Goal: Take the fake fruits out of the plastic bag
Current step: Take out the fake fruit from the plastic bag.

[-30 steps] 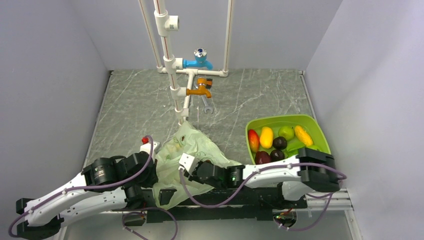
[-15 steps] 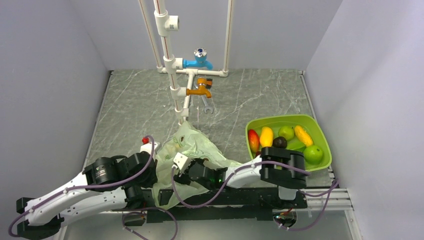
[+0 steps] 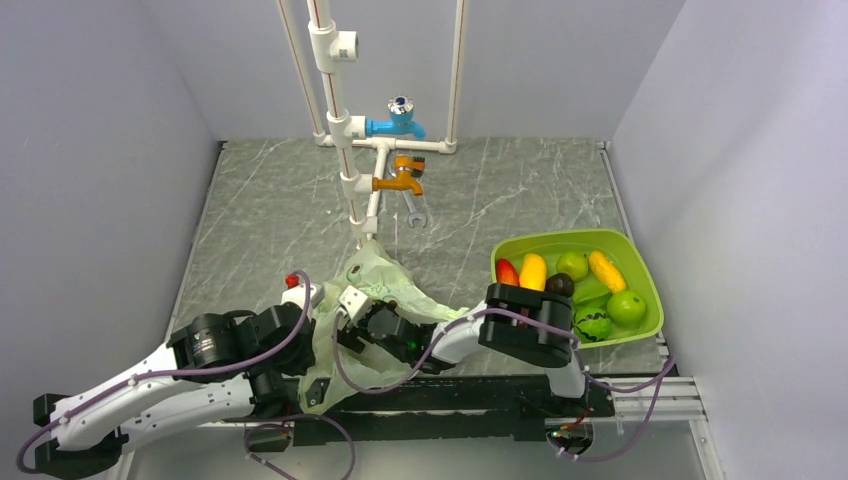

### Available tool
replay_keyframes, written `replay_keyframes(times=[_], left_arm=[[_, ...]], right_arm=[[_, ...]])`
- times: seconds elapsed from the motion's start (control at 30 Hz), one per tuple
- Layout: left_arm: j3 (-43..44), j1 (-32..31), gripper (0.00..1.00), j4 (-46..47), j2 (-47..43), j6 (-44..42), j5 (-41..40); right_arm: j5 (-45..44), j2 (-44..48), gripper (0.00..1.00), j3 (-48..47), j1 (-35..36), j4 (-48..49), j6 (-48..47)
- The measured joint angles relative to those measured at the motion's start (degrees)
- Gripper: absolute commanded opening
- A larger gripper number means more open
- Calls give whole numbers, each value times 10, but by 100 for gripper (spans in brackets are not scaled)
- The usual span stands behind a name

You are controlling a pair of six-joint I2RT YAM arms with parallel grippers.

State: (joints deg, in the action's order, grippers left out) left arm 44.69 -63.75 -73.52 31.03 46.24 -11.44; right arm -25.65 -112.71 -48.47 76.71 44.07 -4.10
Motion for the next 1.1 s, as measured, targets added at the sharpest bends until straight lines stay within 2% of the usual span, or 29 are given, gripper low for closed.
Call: replay_keyframes(times=[0.1, 0.23, 0.37, 0.5, 0.6, 0.8, 1.1], left_arm=[[0, 0, 0, 0, 1, 0, 0], [0, 0, 0, 1, 10, -1, 0], [0, 0, 0, 2, 15, -1, 0], [0, 0, 0, 3, 14, -1, 0], [0, 0, 0, 4, 5, -1, 0], [-1, 0, 0, 4, -6, 0, 0], [-1, 0, 0, 5, -7, 0, -3]], right_arm=[[24, -16, 97, -6, -11, 23, -3], [39, -45, 85, -32, -21, 49, -4], [49, -57, 58, -47, -28, 56, -2], [53, -57, 45, -47, -30, 55, 2], [54, -47, 31, -40, -30, 47, 9], [66, 19, 19, 6, -30, -6, 32], [118, 187, 11, 59, -26, -87, 89]])
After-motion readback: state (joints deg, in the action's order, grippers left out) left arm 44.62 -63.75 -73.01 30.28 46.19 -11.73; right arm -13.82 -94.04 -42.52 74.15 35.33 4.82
